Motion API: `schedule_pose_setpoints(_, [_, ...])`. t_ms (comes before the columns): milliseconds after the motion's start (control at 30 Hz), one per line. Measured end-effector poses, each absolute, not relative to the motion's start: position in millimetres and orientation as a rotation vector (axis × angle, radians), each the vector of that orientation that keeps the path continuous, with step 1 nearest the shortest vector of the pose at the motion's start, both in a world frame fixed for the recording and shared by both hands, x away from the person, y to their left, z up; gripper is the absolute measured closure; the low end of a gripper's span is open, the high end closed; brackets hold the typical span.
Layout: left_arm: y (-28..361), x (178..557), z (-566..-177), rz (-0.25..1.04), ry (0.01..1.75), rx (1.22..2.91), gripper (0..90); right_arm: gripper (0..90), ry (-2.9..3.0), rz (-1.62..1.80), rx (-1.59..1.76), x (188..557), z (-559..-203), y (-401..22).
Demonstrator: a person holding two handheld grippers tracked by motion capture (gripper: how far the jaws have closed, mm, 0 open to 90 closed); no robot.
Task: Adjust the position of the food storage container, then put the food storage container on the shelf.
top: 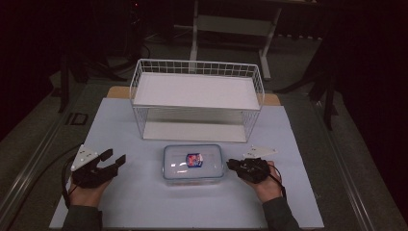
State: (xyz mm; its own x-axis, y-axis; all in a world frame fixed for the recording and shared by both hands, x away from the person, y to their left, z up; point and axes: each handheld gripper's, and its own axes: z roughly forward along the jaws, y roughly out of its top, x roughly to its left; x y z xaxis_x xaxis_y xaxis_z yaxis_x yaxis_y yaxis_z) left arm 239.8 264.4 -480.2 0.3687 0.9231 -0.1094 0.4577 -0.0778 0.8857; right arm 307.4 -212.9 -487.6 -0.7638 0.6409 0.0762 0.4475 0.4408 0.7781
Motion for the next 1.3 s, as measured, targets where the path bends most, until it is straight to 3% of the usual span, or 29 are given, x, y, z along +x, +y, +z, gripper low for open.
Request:
schedule_pose_setpoints(433, [265.2,239.3,-478.2,0.639,1.250,1.684,44.3,69.7,2.392,1.247,0.972,305.3,-475.4,-223.6])
schedule_pose_setpoints(533, [260.3,239.9,-476.0,0.608,1.229,1.682,43.8,61.6,2.373,1.293,1.003,305.0,-471.3,-224.5])
schedule_pose_setpoints(700, [247.0,242.0,-473.5,0.576,1.195,1.691,43.4,55.6,2.356,1.365,1.041,305.1,-467.3,-224.2])
schedule_pose_setpoints(1100, [202.0,252.5,-468.9,0.406,1.118,1.719,47.1,49.5,2.333,1.484,1.114,306.3,-465.1,-223.4])
schedule_pose_setpoints(1300, [178.6,261.8,-471.4,0.318,1.121,1.761,41.7,47.1,2.358,1.502,1.154,309.9,-468.7,-218.6])
